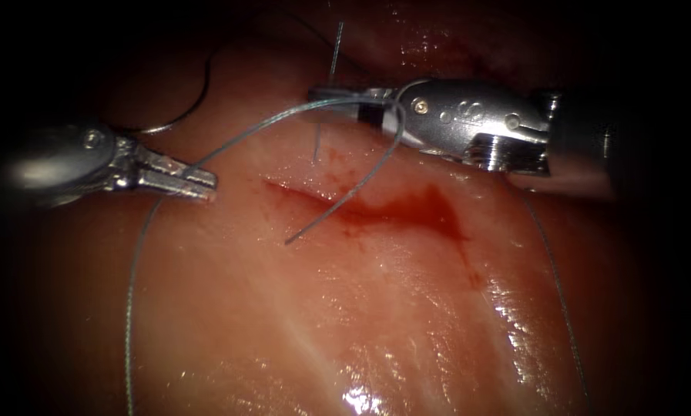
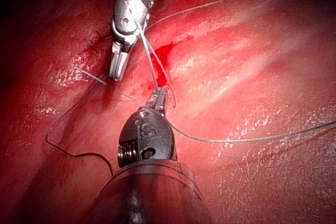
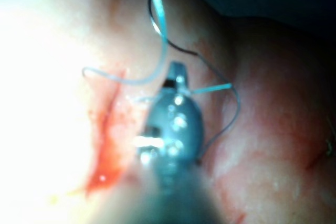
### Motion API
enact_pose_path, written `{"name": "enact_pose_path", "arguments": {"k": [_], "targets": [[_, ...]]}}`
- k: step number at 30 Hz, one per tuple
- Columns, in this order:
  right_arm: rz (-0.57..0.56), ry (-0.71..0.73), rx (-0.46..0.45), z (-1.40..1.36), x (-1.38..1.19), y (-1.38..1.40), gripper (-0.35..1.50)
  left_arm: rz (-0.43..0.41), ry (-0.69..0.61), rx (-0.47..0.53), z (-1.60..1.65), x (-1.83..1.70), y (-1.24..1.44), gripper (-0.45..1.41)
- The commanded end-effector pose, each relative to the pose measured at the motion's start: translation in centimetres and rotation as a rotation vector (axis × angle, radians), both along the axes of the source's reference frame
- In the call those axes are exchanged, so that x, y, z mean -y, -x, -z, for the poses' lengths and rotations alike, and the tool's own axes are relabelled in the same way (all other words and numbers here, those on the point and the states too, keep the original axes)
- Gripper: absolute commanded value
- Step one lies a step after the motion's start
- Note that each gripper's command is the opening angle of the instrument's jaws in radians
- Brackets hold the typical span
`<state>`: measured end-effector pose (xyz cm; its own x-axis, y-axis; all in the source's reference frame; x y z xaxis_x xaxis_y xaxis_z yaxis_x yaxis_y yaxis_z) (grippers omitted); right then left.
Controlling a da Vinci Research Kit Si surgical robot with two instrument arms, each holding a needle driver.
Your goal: Wound Closure
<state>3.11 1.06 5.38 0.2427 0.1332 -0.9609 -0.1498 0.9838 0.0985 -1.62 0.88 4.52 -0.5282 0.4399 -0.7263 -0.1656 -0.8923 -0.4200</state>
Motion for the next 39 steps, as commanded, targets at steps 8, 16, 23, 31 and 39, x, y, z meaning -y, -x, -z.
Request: {"name": "enact_pose_path", "arguments": {"k": [8, 16, 23, 31, 39], "targets": [[0.023, 0.001, -0.034, 0.04, 0.12, -0.01, -0.35, 0.106, 0.0, -0.123, -0.86, -0.18, 0.27, -0.45], [0.046, 0.01, -0.099, 0.16, 0.22, -0.08, -0.35, 0.114, 0.015, -0.182, -1.48, -0.17, 0.45, -0.45], [0.018, 0.013, -0.132, 0.24, 0.25, -0.13, -0.35, 0.103, 0.005, -0.174, -1.55, -0.06, 0.55, -0.45], [-0.056, 0.02, -0.161, 0.31, 0.13, -0.15, -0.35, 0.057, -0.019, -0.181, -1.46, 0.24, 0.66, -0.45], [-0.073, 0.028, -0.153, 0.28, 0.18, -0.26, 0.69, 0.045, -0.028, -0.173, -1.24, 0.48, 0.68, -0.45]]}}
